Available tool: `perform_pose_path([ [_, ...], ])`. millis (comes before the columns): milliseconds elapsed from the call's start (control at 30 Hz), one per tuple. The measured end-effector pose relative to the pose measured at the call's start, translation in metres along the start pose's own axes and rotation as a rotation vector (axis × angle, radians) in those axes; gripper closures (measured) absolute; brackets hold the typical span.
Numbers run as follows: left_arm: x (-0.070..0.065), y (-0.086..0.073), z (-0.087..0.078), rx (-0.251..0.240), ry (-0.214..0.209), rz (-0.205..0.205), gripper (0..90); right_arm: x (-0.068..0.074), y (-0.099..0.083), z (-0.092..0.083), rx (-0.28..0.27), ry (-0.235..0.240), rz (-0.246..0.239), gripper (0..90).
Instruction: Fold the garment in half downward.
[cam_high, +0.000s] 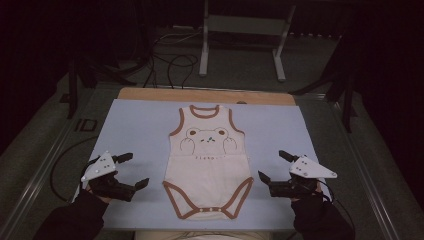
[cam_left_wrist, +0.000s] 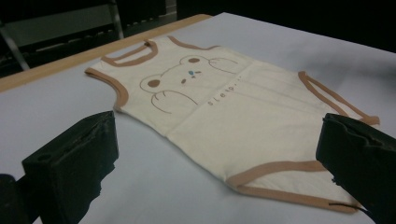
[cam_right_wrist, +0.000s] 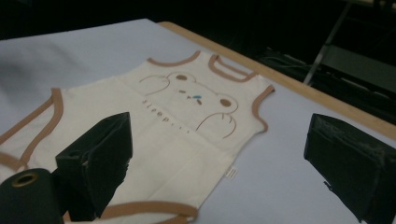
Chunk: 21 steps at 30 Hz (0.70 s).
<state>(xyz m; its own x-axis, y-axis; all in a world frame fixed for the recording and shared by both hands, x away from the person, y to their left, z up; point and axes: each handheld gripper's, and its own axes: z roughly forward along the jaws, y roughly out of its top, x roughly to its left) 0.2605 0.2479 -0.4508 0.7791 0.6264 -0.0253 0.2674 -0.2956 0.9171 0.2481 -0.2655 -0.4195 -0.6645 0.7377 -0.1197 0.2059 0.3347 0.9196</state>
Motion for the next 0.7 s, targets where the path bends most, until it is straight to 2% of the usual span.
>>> perform_pose_path([
  [200, 0.003, 0.012, 0.004, 0.004, -0.013, 0.010, 0.2, -0.004, 0.015, 0.004, -0.028, 0.007, -0.028, 8.1],
  [333, 0.006, 0.017, 0.009, 0.017, -0.027, 0.002, 0.2, -0.006, 0.023, 0.007, -0.048, 0.017, -0.024, 8.1],
  [433, 0.007, 0.021, 0.013, 0.023, -0.036, -0.004, 0.2, -0.008, 0.026, 0.012, -0.048, 0.016, -0.024, 8.1],
  [633, 0.009, 0.029, 0.021, 0.032, -0.042, 0.011, 0.2, -0.013, 0.030, 0.021, -0.045, 0.006, -0.008, 8.1],
  [700, 0.011, 0.031, 0.024, 0.033, -0.044, 0.010, 0.2, -0.014, 0.030, 0.025, -0.037, 0.015, -0.009, 8.1],
])
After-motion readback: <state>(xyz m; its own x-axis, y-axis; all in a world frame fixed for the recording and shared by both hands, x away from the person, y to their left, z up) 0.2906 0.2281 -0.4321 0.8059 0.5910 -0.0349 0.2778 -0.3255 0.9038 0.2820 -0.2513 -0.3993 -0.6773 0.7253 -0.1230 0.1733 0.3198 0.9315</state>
